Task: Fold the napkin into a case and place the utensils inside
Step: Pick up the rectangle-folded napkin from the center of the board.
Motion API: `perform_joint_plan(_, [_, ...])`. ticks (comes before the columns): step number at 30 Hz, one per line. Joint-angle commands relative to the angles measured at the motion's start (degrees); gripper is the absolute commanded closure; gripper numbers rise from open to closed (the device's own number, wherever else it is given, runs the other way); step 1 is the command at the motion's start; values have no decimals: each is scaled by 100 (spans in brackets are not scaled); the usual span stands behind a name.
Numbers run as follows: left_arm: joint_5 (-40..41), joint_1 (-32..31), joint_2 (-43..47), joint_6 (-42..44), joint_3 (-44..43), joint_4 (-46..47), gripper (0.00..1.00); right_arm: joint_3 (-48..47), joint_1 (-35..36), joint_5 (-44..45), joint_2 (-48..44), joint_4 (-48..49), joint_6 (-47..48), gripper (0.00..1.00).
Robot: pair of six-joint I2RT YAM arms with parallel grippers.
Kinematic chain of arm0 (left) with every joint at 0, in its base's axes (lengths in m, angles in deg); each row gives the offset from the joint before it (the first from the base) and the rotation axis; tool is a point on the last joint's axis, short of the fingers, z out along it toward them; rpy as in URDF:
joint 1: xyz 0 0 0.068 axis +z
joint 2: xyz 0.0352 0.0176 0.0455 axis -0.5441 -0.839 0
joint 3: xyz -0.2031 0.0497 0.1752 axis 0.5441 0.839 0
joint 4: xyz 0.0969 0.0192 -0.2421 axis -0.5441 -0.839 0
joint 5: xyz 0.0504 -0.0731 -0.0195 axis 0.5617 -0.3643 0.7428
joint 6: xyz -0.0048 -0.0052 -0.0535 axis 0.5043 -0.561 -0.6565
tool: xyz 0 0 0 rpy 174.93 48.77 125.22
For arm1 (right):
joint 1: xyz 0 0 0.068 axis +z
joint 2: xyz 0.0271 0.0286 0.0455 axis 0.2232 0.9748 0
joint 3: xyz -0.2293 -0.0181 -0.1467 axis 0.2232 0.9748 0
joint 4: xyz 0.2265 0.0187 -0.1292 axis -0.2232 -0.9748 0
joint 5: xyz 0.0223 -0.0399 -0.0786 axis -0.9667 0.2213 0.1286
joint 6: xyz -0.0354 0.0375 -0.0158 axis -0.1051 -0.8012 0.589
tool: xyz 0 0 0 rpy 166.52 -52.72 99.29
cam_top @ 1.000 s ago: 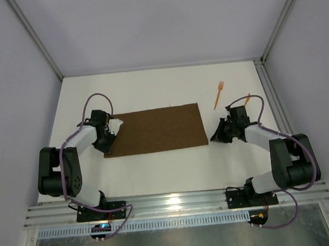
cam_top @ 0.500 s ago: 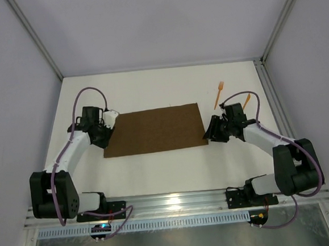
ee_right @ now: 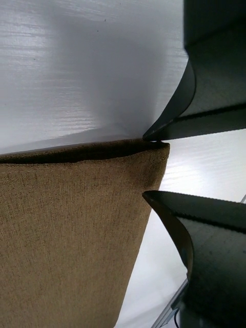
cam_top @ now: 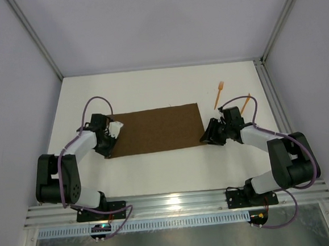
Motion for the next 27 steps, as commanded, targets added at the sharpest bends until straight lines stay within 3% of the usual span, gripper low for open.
perform_joint_plan(1, [-70, 2, 169, 49, 46, 172, 76, 144, 38, 167, 255, 254, -165, 53])
perform_joint_plan(5, [-254, 2, 433, 155, 11, -39, 76, 82, 47, 220, 282, 342, -244, 69])
perform_joint_plan(12, [-1370, 72, 1022, 348, -595, -1049, 75, -111, 47, 220, 115, 158, -113, 88])
perform_joint_plan(16, [-1240, 205, 883, 130, -868, -1086, 73, -365, 21, 465, -113, -280, 115, 96])
perform_joint_plan(27, [-774, 213, -559, -398, -1562, -558, 75, -1375, -358, 976, -361, -1853, 1345, 97])
